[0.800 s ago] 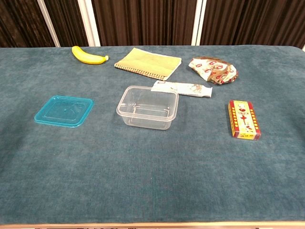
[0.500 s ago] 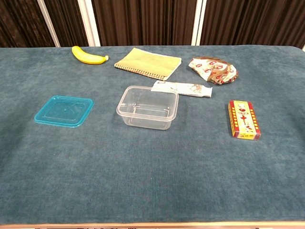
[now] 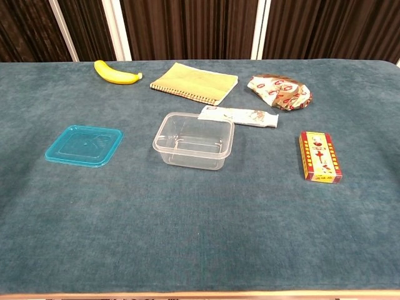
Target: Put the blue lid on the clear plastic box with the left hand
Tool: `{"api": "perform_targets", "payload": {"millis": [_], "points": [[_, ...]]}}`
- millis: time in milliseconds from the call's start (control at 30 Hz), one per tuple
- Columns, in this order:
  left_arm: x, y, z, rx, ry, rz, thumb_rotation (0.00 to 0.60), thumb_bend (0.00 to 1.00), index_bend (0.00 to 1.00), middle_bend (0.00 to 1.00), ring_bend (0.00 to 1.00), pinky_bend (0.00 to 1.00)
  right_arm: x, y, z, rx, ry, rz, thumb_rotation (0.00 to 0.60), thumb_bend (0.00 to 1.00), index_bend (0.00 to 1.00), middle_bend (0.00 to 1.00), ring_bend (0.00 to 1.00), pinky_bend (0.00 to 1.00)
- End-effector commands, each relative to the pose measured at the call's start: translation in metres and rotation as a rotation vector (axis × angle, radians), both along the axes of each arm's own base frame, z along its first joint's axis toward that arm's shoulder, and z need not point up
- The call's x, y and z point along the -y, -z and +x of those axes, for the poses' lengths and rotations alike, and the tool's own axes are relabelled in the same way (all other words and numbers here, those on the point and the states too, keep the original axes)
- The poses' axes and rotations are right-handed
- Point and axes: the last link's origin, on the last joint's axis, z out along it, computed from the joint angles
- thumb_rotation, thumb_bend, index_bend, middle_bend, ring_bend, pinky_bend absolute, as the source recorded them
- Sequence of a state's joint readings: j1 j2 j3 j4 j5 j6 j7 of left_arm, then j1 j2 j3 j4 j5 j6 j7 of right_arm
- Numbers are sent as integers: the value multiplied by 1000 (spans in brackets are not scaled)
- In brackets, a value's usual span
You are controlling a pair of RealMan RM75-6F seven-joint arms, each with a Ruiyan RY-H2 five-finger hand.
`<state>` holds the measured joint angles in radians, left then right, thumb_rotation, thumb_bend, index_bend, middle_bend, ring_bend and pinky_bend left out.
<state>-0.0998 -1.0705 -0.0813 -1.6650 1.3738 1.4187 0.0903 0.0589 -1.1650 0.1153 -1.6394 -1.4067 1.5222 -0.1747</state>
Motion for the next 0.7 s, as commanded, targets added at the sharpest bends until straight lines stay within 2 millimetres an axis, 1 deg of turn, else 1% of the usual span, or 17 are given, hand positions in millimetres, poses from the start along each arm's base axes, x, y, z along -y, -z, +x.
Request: {"api": "perform_targets", "payload": {"millis": [33, 133, 233, 300, 367, 467, 500, 700], "points": [[-28, -7, 8, 17, 26, -46, 600, 72, 19, 0, 0, 13, -1, 0, 1, -4, -1, -3, 600, 296, 92, 30, 0, 0], [-57, -14, 21, 1, 39, -110, 600, 70, 10, 0, 0, 41, -1, 2, 2, -11, -5, -5, 600, 296, 92, 29, 0, 0], [-77, -13, 32, -35, 56, -135, 600, 70, 9, 0, 0, 13, -2, 2, 2, -12, -6, -5, 600, 297, 92, 29, 0, 0], [-91, -7, 41, -32, 57, -176, 600, 70, 9, 1, 0, 3, -2, 3, 2, -19, -4, -9, 600, 297, 92, 29, 0, 0], [-104, 5, 52, -10, 59, -254, 600, 70, 9, 3, 0, 3, -2, 3, 1, -25, 4, -14, 600, 297, 92, 30, 0, 0], [-114, 18, 60, -28, 62, -340, 600, 70, 9, 5, 0, 1, -2, 2, 1, -26, 11, -21, 600, 296, 92, 29, 0, 0], [-118, 26, 63, -48, 71, -369, 600, 70, 10, 5, 0, 0, -2, 2, 1, -26, 15, -24, 600, 296, 92, 29, 0, 0], [-128, 55, 69, -59, 76, -420, 600, 49, 11, 7, 0, 0, -2, 2, 1, -31, 19, -29, 600, 297, 92, 29, 0, 0]]}}
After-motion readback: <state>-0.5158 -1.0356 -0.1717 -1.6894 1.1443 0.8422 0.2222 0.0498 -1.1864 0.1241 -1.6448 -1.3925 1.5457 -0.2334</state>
